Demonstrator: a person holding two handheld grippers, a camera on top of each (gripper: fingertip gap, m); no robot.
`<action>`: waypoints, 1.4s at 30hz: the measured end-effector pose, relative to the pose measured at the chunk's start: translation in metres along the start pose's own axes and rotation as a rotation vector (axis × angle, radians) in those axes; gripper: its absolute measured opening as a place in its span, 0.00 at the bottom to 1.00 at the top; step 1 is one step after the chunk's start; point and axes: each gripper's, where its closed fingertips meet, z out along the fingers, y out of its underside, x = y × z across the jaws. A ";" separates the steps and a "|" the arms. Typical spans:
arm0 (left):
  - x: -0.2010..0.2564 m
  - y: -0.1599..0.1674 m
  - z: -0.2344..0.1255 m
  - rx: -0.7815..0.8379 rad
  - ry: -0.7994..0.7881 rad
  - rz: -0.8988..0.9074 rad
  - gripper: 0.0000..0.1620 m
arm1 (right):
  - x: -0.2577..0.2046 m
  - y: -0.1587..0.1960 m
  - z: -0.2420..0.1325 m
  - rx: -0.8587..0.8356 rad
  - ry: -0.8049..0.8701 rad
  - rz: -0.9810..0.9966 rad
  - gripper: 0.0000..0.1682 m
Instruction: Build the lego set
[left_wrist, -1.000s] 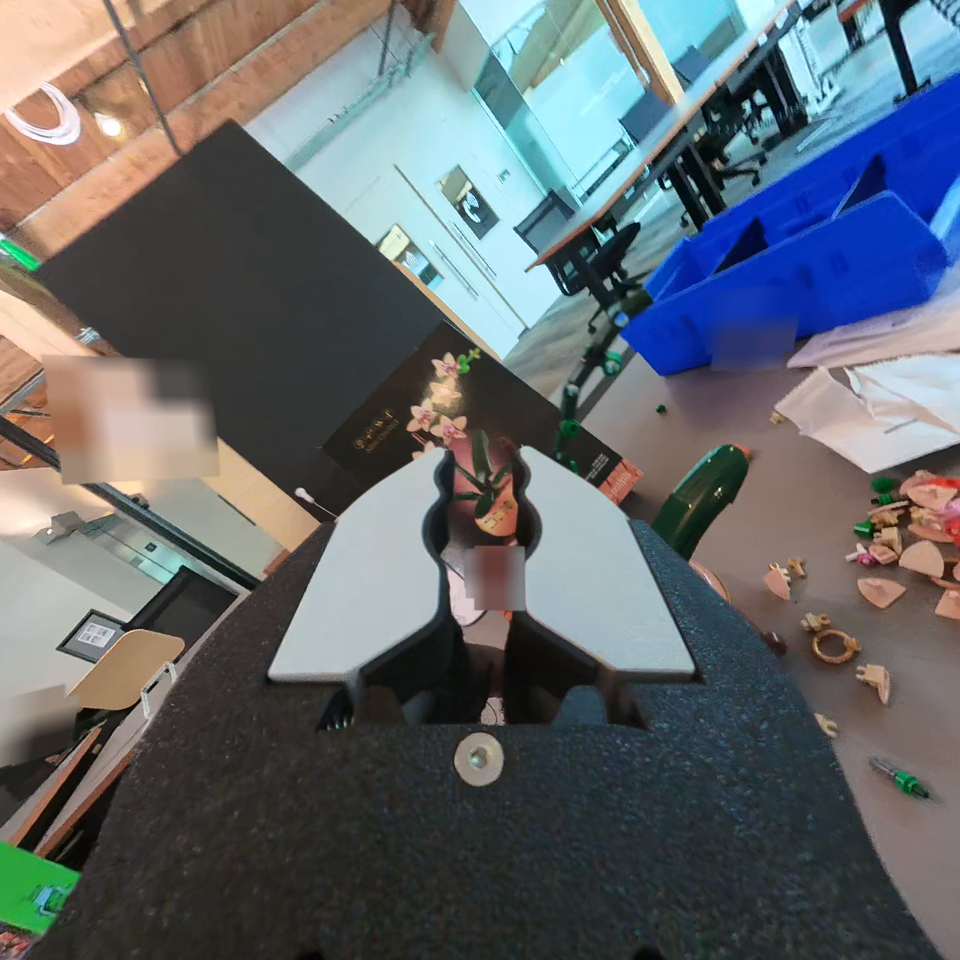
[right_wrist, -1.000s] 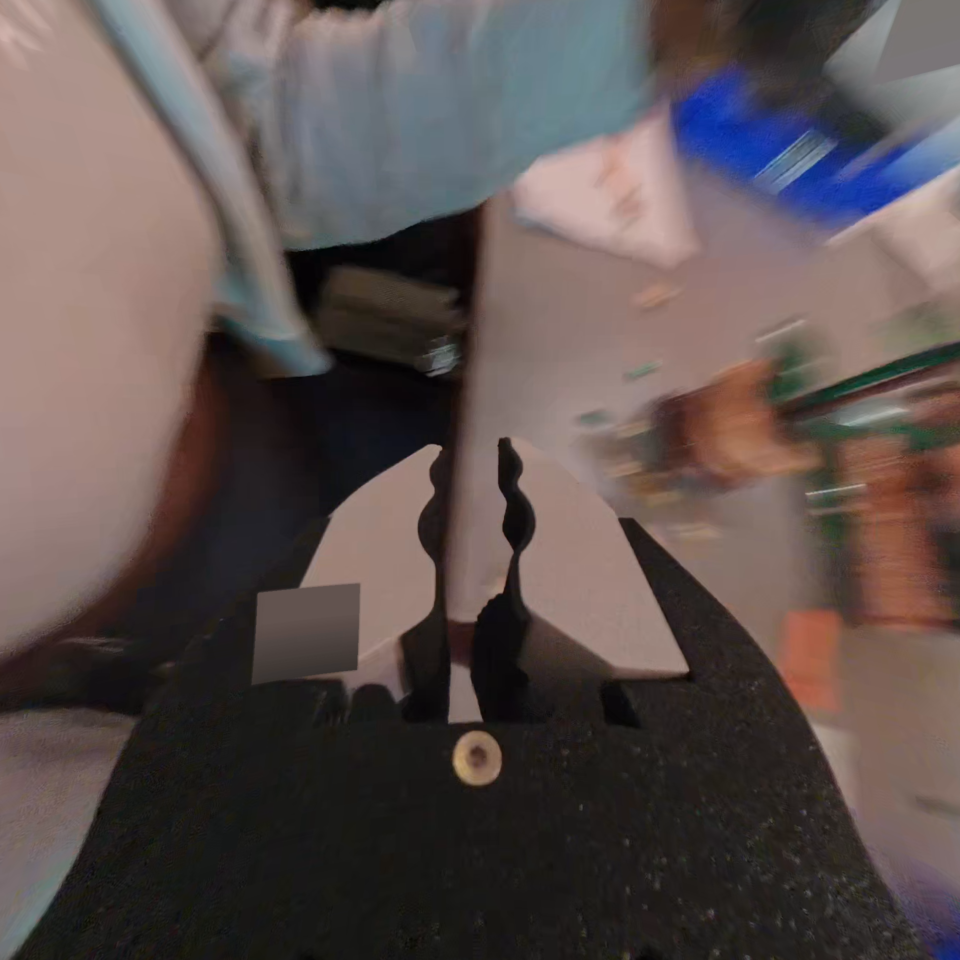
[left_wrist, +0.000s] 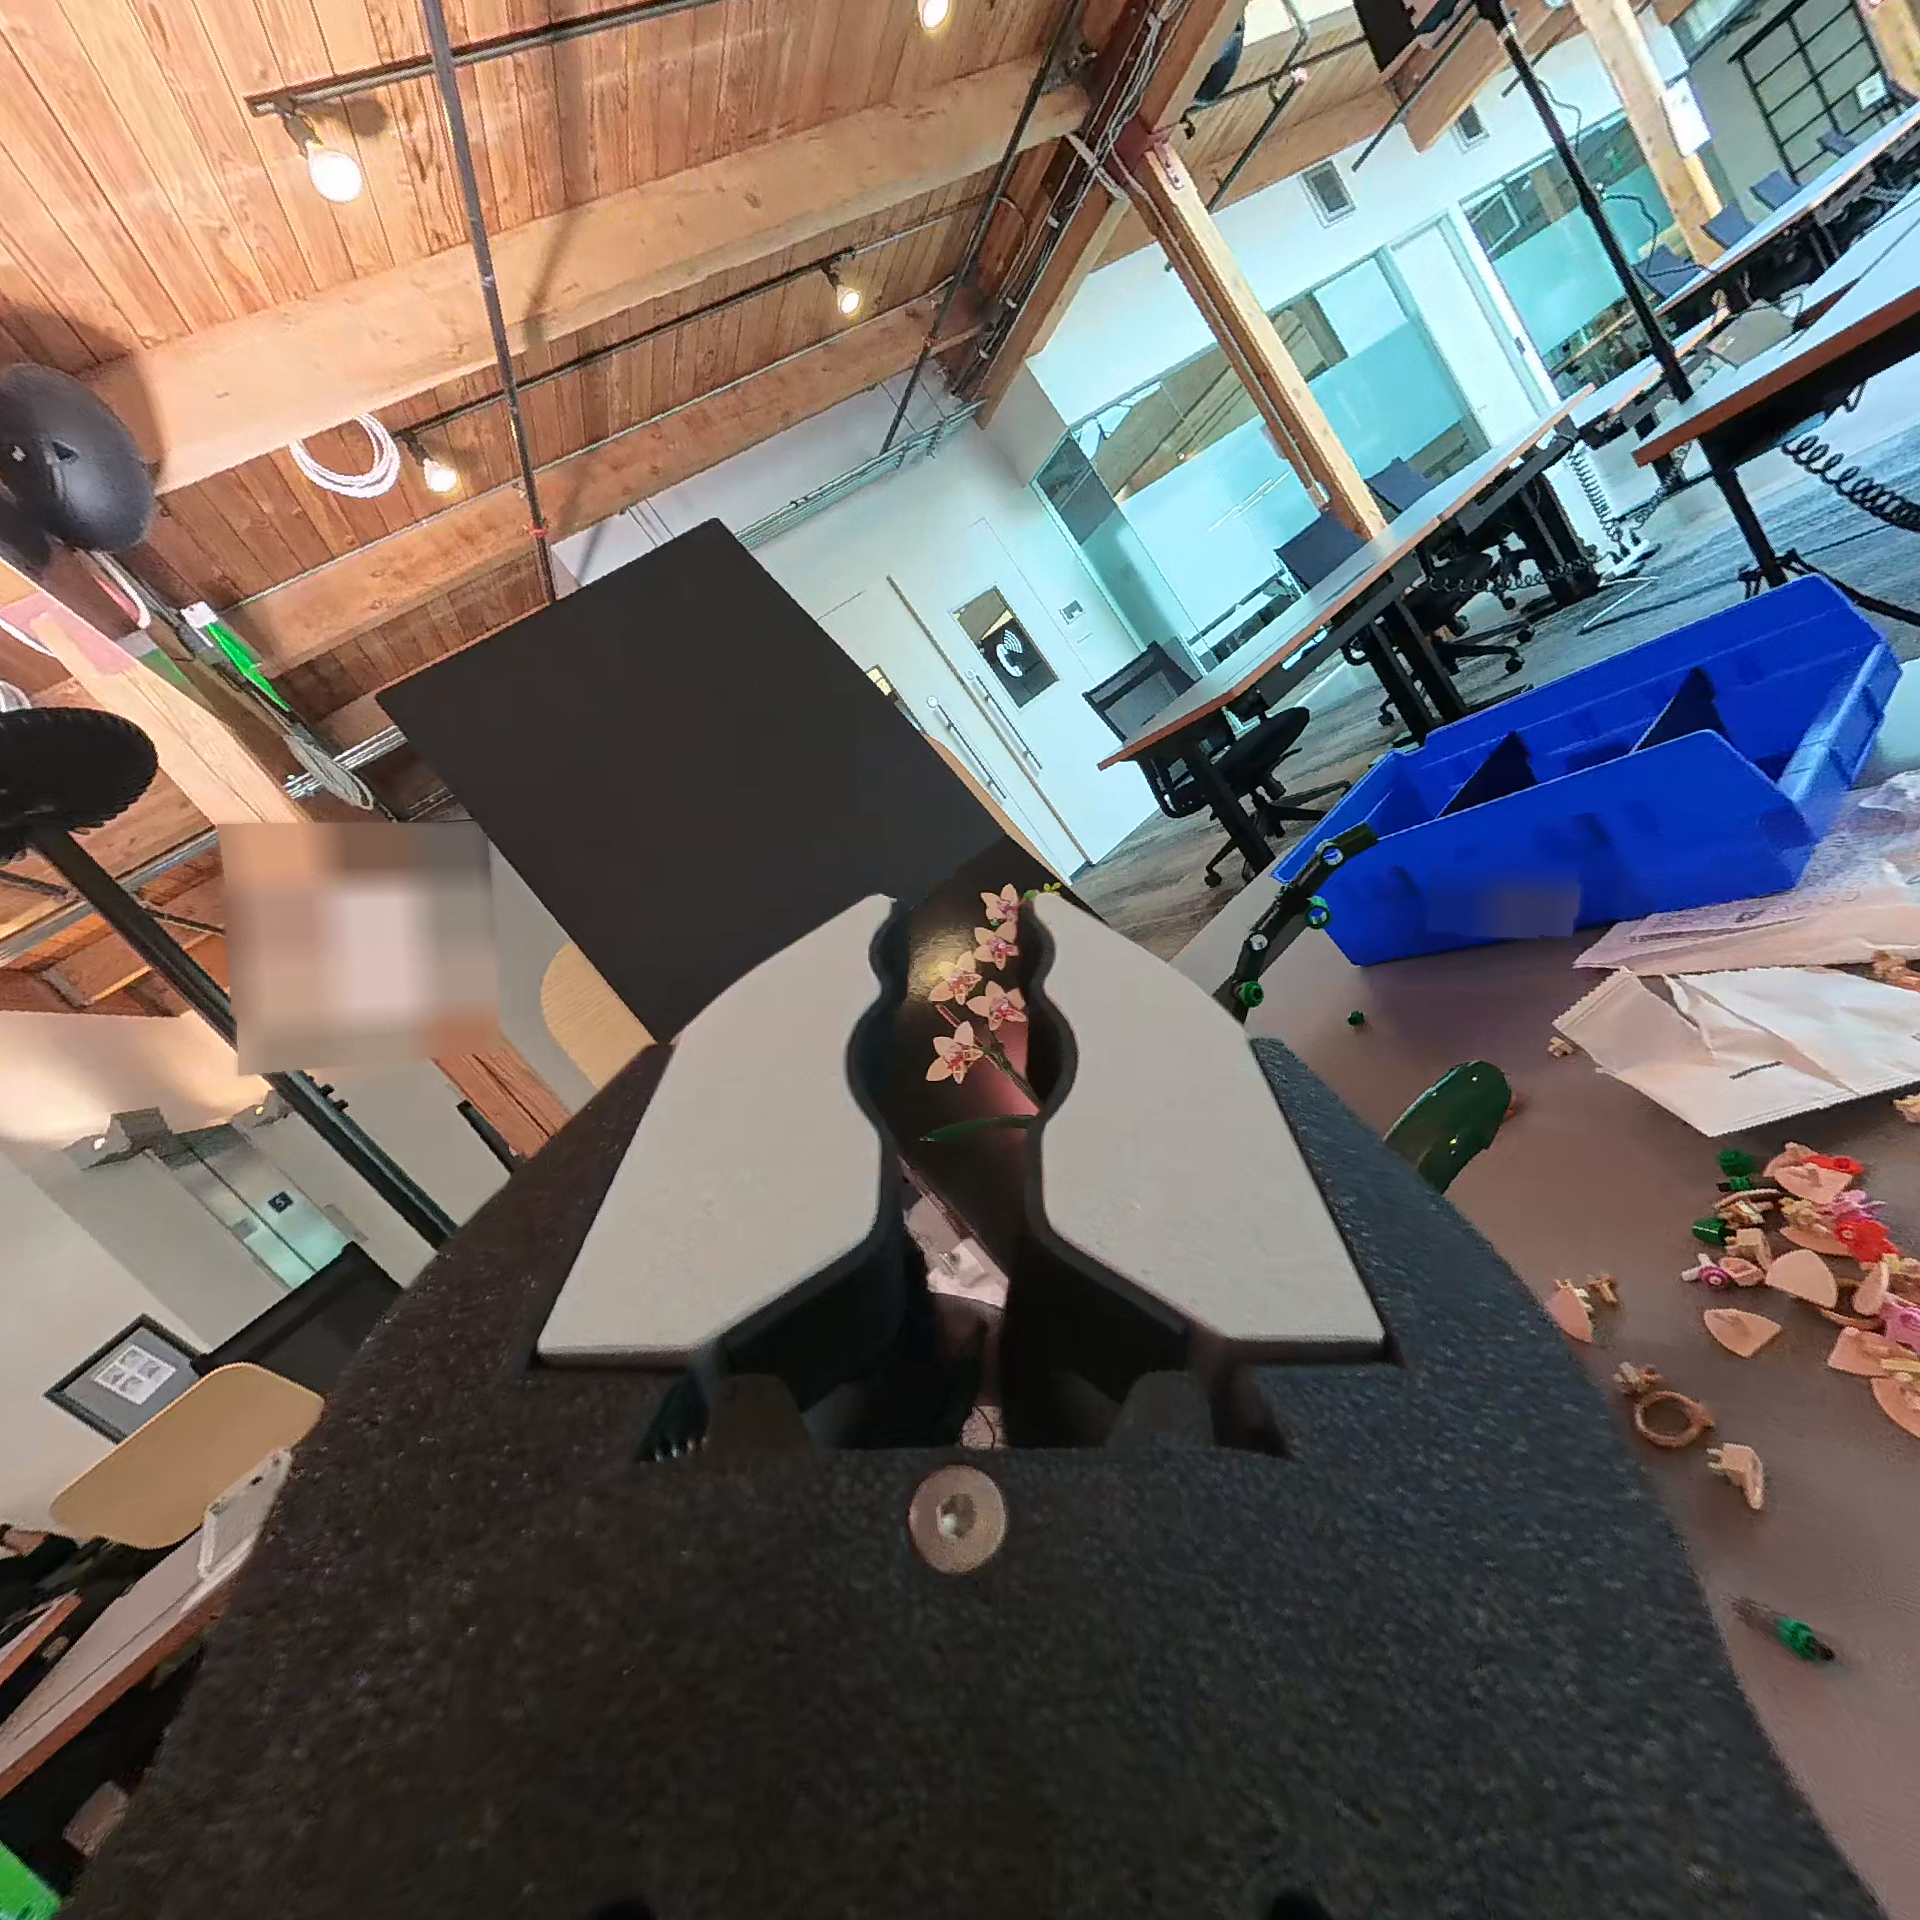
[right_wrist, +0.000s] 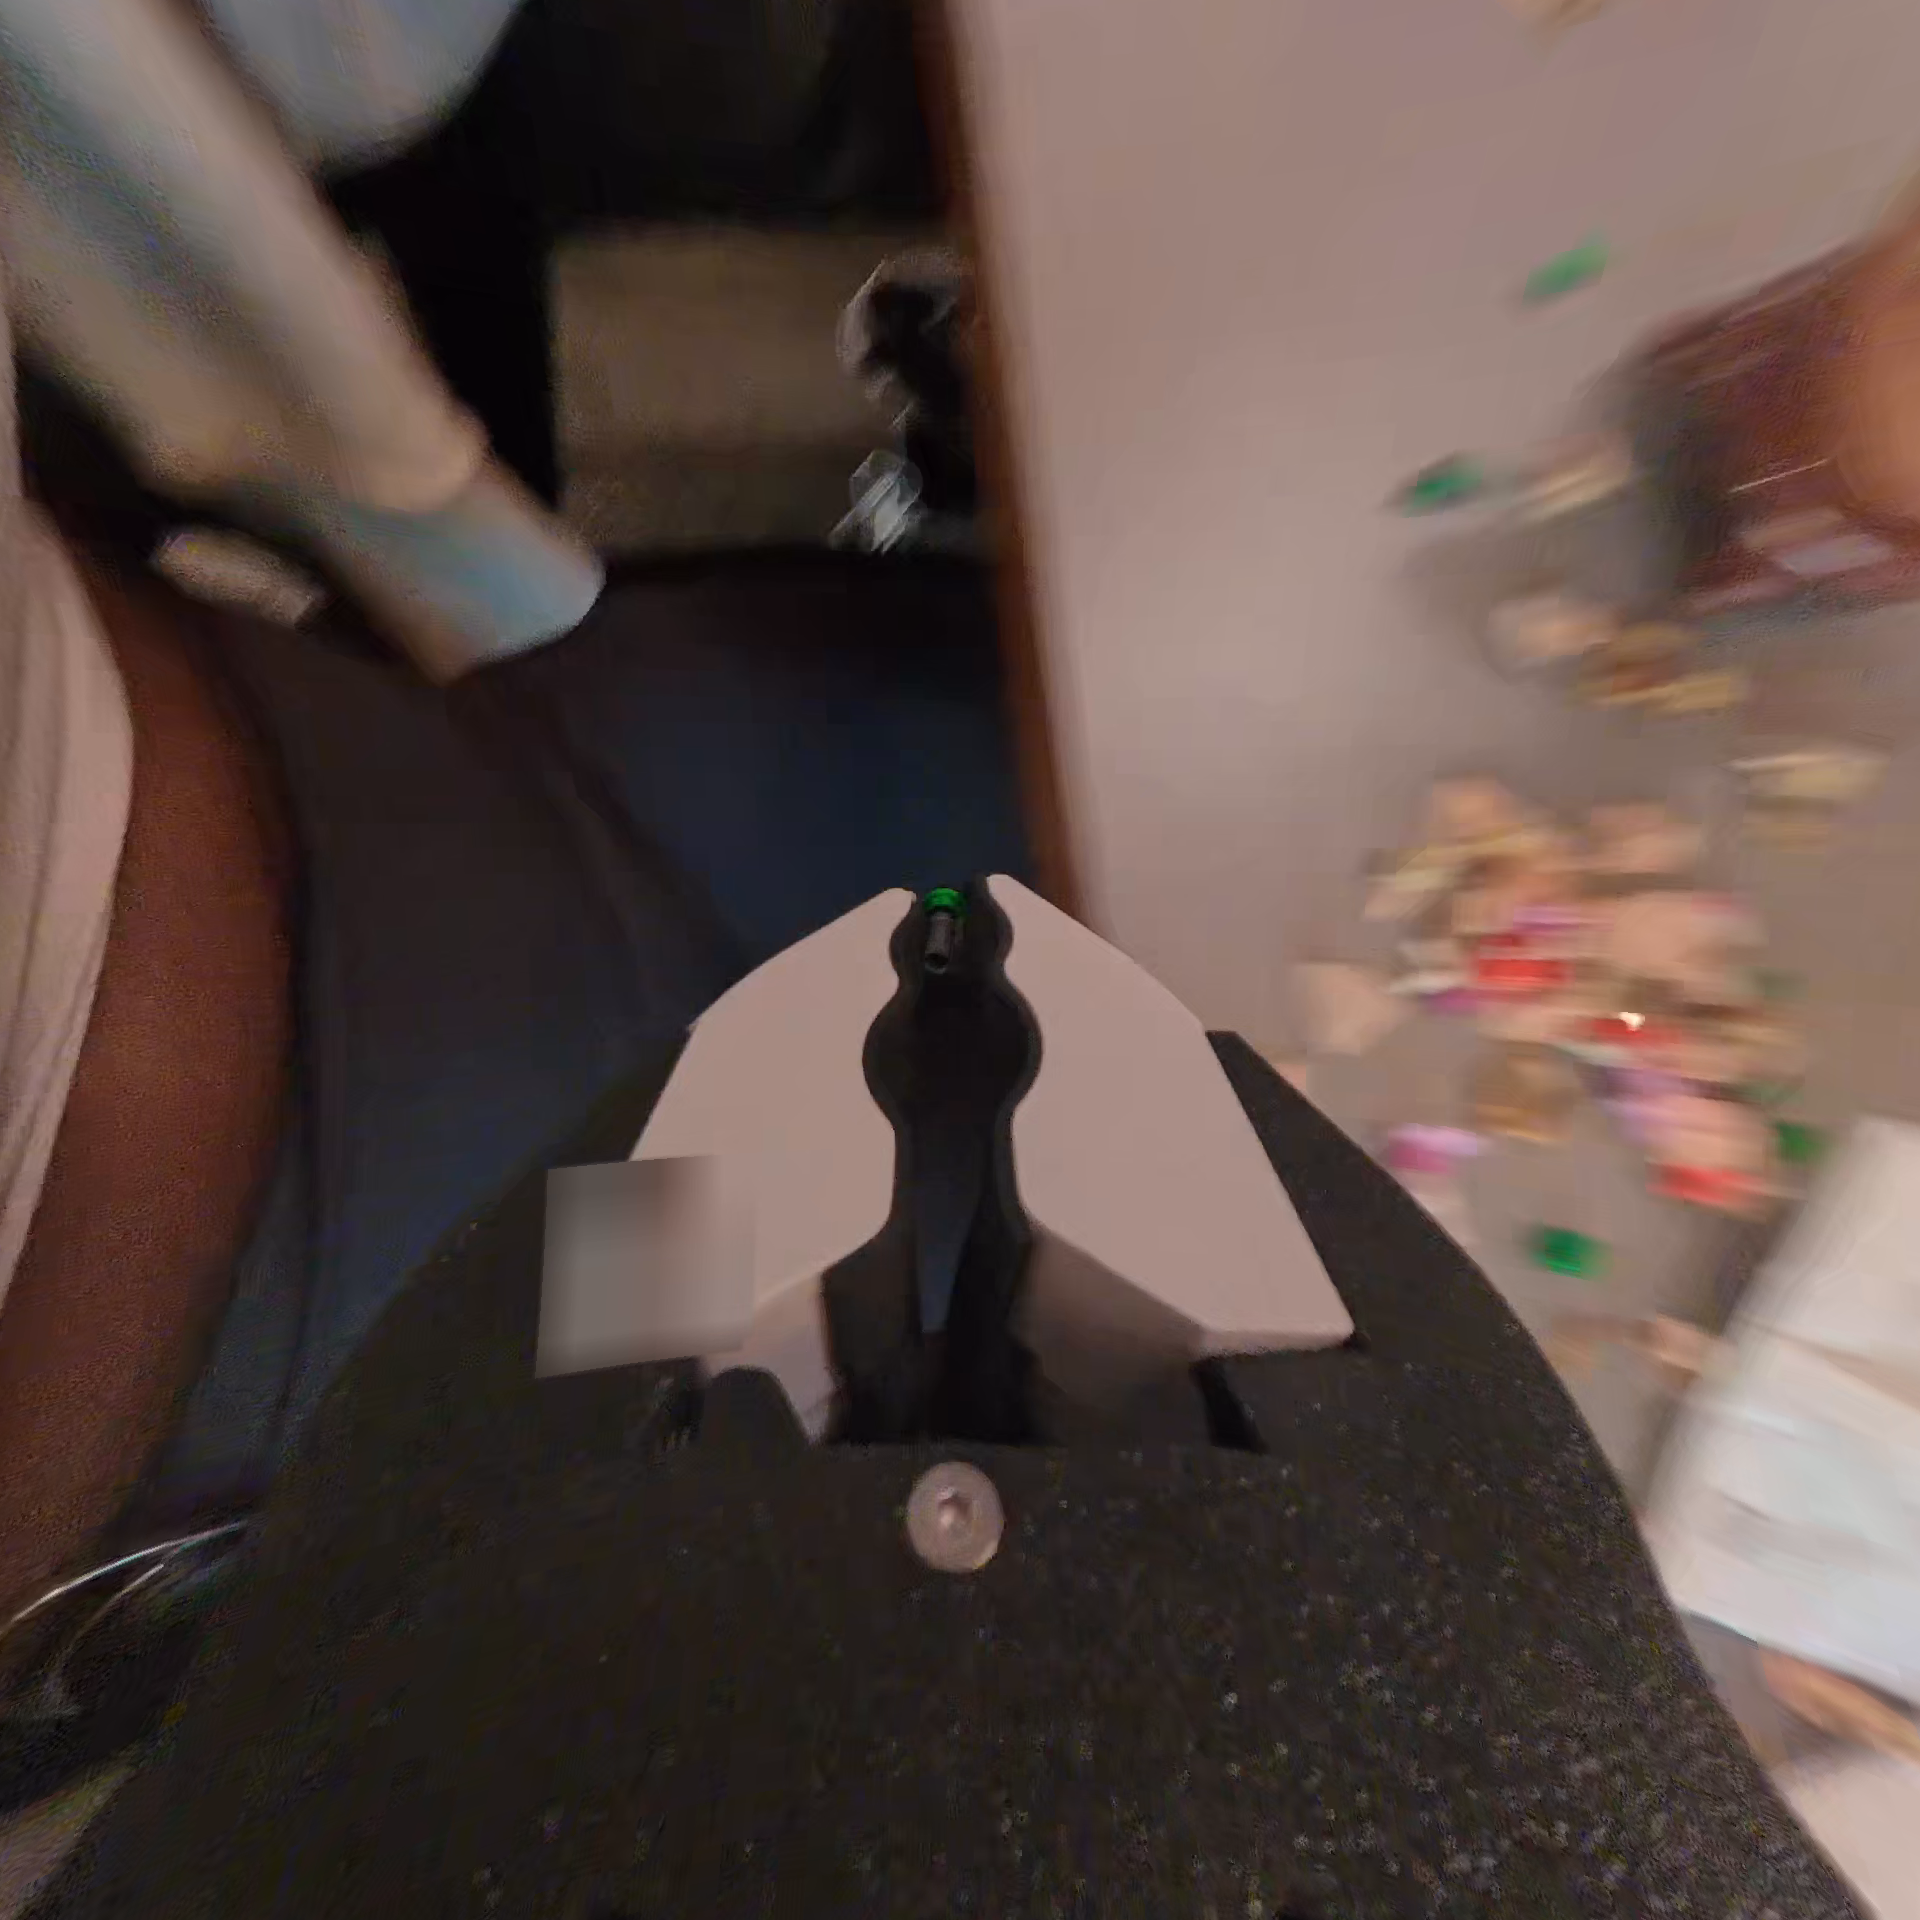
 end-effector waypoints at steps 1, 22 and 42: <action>0.001 0.000 0.001 -0.003 0.006 -0.004 0.12 | 0.025 -0.016 -0.018 0.063 0.074 0.023 0.03; 0.063 0.053 0.039 -0.129 0.244 -0.053 0.16 | 0.193 -0.083 -0.079 0.277 0.474 -0.214 0.28; 0.086 0.070 0.075 -0.152 0.091 0.187 0.05 | 0.219 -0.160 -0.059 0.300 0.588 -0.759 0.17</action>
